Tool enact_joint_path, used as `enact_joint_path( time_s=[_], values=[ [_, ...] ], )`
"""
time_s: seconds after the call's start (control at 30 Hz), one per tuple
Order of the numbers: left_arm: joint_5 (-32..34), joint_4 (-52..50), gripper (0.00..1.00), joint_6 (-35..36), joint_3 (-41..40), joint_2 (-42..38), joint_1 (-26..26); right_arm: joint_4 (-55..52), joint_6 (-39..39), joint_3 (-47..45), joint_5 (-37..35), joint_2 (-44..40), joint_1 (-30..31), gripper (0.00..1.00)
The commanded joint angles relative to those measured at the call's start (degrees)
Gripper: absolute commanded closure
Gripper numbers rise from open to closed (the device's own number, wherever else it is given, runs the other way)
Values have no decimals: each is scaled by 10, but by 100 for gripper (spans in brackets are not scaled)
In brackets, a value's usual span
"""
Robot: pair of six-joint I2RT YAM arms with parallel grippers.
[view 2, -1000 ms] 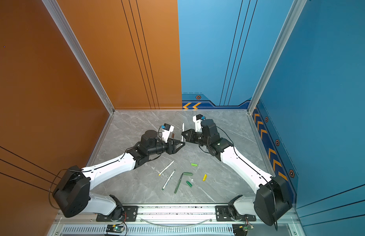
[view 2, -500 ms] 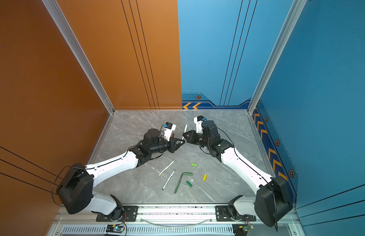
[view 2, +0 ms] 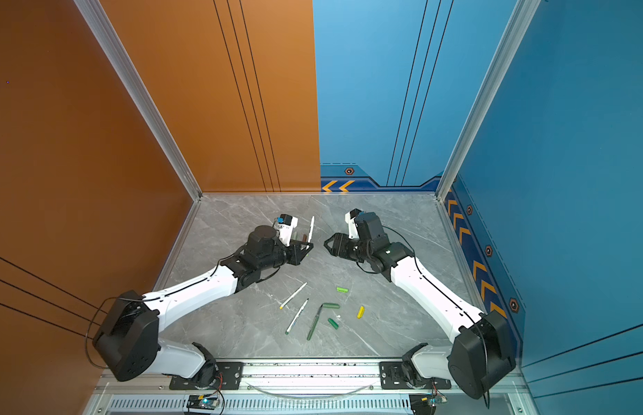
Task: Insert pens into pen caps
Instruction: Pass a pen, then pick up the pen cap from the center of the table.
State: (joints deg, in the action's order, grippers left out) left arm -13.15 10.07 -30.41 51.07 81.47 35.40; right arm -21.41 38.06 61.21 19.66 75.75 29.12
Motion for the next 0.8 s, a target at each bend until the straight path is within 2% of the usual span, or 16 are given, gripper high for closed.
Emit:
enact_joint_path(
  time_s=[0.0,0.1,0.23,0.5,0.77],
  values=[
    [45,-85,100,32,-9,-18,-6,-136,-57,10,-42,-3,13,40],
    [52,-114,100,47,-14,-27,-8,-195,-71,4,-61,20,22,38],
    [53,-123,100,53,-29,-42,-7,-202,-70,-21,-60,36,49,37],
    [47,-116,100,52,-46,-42,-8,-219,-192,-8,-104,139,80,38],
    [6,-108,100,42,-42,-36,-12,-224,-234,28,-141,225,80,37]
  ],
)
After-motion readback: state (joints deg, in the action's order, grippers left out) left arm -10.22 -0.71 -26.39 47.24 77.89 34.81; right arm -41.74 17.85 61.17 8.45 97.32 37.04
